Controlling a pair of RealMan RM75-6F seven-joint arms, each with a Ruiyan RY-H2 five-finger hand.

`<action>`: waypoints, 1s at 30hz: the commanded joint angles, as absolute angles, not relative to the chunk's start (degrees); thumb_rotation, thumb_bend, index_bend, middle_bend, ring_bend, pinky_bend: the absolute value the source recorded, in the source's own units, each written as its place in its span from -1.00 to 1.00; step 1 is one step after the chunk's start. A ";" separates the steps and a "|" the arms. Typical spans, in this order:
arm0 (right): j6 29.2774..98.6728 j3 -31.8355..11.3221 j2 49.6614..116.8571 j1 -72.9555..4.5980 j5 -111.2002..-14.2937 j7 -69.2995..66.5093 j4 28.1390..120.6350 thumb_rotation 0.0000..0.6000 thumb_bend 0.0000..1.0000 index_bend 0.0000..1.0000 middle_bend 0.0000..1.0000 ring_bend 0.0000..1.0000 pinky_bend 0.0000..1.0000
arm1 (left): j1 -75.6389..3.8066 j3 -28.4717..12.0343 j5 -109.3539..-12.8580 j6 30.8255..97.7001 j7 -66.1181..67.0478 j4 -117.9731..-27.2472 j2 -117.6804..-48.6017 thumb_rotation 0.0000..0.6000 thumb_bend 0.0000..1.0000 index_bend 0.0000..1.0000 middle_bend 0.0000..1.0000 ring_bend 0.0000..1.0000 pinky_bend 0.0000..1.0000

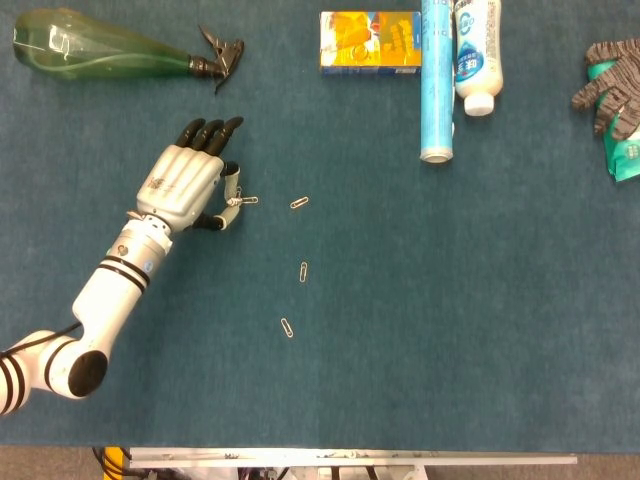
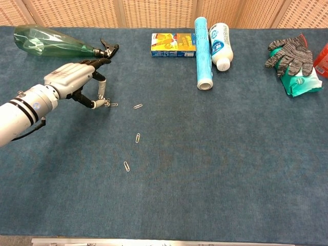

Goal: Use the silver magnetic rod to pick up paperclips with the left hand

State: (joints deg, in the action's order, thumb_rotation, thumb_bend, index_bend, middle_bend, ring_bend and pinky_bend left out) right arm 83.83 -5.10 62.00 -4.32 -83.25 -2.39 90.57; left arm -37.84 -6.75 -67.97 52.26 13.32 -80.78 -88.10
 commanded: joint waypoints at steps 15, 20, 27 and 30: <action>83.86 -4.96 62.13 -4.24 -83.38 -2.43 90.47 1.00 -0.77 -0.15 -0.47 -0.52 -0.18 | -38.38 -6.60 -68.58 51.95 12.02 -83.61 -87.82 1.00 -0.35 0.16 -1.00 -1.00 -1.00; 84.02 -4.89 62.14 -4.05 -83.33 -2.44 90.45 1.00 -0.78 -0.15 -0.47 -0.53 -0.18 | -39.22 -7.04 -68.28 51.52 12.28 -83.59 -88.79 1.00 -0.35 0.16 -1.00 -1.00 -1.00; 83.93 -4.85 62.17 -3.94 -83.21 -3.14 89.90 1.00 -0.78 -0.15 -0.47 -0.53 -0.18 | -40.43 -7.51 -67.70 50.80 12.86 -83.14 -90.17 1.00 -0.35 0.16 -1.00 -1.00 -1.00; 83.92 -4.82 62.24 -3.89 -83.20 -3.44 89.67 1.00 -0.78 -0.15 -0.47 -0.52 -0.18 | -40.93 -7.68 -67.48 50.50 13.13 -82.88 -90.65 1.00 -0.35 0.16 -1.00 -1.00 -1.00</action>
State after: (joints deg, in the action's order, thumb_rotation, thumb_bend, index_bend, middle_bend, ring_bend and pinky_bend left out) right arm 83.92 -4.82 62.22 -3.90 -83.21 -3.41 89.70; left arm -40.87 -7.63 -67.53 50.55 13.07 -82.93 -90.59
